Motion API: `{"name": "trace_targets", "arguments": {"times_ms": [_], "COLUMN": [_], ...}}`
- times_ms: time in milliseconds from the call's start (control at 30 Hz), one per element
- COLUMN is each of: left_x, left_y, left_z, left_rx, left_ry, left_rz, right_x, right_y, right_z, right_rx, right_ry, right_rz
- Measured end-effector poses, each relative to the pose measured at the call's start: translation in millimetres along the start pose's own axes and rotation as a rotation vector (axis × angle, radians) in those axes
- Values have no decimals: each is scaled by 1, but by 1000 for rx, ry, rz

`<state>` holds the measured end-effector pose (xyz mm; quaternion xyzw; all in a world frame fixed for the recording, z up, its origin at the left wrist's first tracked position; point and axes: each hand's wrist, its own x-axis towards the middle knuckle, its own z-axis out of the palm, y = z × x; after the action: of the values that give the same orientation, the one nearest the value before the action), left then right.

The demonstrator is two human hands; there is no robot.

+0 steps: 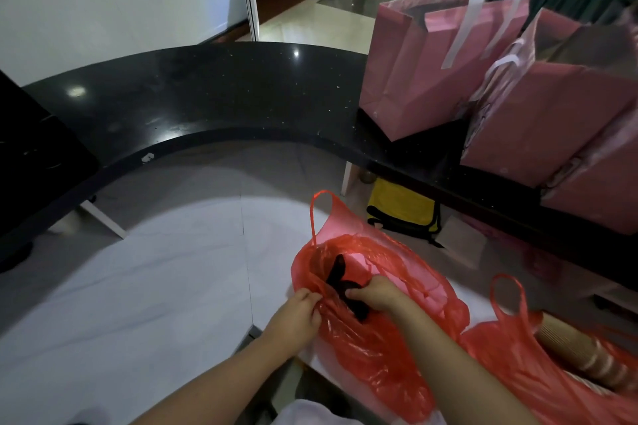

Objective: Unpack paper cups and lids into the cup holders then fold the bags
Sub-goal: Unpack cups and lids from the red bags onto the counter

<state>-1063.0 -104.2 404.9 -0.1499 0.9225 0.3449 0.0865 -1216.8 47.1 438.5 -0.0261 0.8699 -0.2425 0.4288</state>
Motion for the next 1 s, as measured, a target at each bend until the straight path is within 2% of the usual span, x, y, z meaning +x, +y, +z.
{"name": "trace_targets", "arguments": {"times_ms": [133,400,500,600,700,833,1000], "left_x": [5,0,-13,-30,-55,-103,-185], "left_y": [2,-11,-18,-30,-52,-102,-168], "left_z": [-11,-55,-73,-89,-100,-103,-101], "left_rx": [97,87,27,-24,-47,-38,38], "left_ry": [127,372,468,539,604,658,636], "left_rz": [48,145,131,106,62,-170,-465], "right_x": [-19,-65,-79,-84,-80,-61,-50], "right_y": [-15,-72,-103,-136,-167,-188,-189], "right_z": [-22,-43,-36,-10,36,116,226], "right_rx": [-279,-290,-240,-235,-217,-367,-490], "right_ry": [199,374,381,318,161,-7,-265], "right_rz": [-125,-297,-415,-542,-623,-596,-557]}}
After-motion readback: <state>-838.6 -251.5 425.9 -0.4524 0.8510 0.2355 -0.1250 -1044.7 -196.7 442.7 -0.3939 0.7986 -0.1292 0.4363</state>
